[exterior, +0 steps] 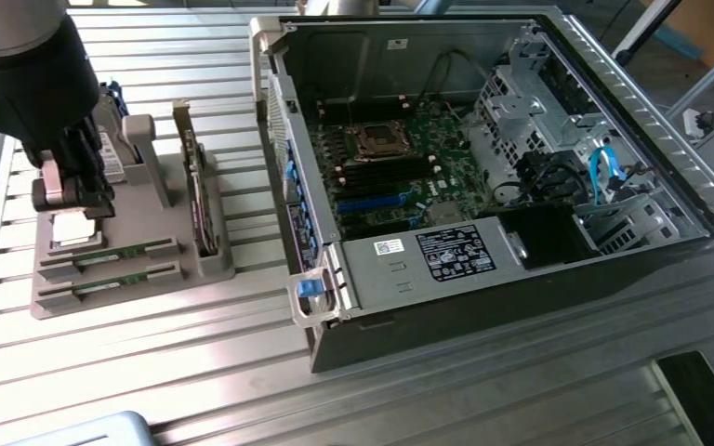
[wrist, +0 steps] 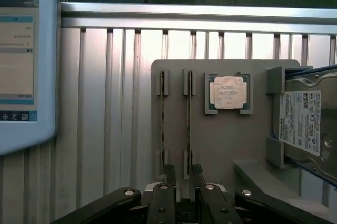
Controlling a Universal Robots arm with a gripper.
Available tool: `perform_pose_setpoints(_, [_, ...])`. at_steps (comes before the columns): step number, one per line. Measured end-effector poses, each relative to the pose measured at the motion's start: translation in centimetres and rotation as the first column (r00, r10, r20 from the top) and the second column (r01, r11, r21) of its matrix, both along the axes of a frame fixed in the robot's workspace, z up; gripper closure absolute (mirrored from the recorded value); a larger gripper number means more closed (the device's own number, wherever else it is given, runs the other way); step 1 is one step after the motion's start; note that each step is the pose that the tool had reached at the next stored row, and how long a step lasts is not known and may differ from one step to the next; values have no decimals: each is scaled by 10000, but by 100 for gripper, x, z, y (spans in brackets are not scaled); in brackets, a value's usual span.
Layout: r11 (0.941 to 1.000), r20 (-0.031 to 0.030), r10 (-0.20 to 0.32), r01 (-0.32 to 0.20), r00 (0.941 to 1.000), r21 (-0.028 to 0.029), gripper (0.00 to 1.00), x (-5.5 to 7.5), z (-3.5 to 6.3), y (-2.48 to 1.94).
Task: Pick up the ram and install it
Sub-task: 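Pick up the ram and move it above insertion slot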
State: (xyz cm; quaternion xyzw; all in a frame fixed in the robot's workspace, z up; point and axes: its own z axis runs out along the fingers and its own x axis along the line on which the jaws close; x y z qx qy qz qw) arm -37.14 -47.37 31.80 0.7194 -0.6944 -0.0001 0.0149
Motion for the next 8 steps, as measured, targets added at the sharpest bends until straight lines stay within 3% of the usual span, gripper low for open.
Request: perform_pose_setpoints(8, [10000,0,0,0,10000,1,75,0,-128,-41])
